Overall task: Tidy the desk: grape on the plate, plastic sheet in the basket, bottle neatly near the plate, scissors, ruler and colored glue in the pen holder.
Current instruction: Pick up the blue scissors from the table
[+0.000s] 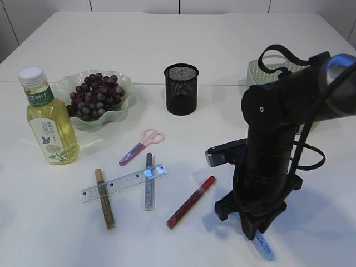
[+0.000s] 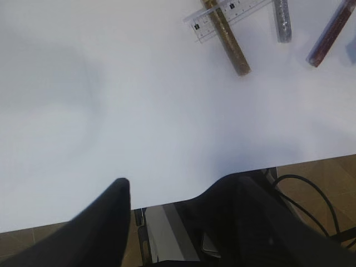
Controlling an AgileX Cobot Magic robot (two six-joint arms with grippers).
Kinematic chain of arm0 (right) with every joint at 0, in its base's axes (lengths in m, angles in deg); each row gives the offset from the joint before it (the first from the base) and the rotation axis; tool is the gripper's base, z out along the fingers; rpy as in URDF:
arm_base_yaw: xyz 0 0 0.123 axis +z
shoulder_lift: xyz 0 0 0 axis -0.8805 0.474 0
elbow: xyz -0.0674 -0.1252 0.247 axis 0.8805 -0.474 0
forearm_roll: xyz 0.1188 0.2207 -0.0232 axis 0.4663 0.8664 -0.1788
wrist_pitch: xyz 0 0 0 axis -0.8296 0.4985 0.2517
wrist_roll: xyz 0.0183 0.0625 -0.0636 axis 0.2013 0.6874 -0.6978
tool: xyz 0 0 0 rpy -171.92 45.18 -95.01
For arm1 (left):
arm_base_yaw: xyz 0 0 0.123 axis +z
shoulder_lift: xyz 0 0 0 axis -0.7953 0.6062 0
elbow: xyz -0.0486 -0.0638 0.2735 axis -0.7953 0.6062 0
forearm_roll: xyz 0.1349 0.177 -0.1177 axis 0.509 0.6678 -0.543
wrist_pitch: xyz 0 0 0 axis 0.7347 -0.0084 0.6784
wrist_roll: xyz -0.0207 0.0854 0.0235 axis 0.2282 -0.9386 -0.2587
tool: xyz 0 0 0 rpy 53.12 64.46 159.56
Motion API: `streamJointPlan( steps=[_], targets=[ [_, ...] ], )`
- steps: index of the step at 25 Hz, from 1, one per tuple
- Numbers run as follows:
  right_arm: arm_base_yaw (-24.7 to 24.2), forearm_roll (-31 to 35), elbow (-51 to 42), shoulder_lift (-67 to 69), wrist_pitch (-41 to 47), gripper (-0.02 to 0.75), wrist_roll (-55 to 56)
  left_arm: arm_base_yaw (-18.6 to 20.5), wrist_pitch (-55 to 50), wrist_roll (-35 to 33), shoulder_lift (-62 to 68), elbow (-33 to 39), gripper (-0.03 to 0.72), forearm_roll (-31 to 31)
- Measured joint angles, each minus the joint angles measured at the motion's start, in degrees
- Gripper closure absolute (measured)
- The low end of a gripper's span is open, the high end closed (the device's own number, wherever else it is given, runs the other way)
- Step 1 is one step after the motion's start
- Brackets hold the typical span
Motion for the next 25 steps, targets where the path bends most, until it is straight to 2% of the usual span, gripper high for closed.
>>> streamJointPlan(
  steps=[14,25],
  targets=[
    [0.0,-1.7,-0.1,-0.5,-0.7,0.537,0.5,0.0,0.0,0.0,0.0,0.0,0.253,0.0],
    [0.0,-2.5,-1.2,-8.9,-5.5,0.538,1.0,0.0,0.0,0.0,0.0,0.0,0.253,0.0]
  ],
)
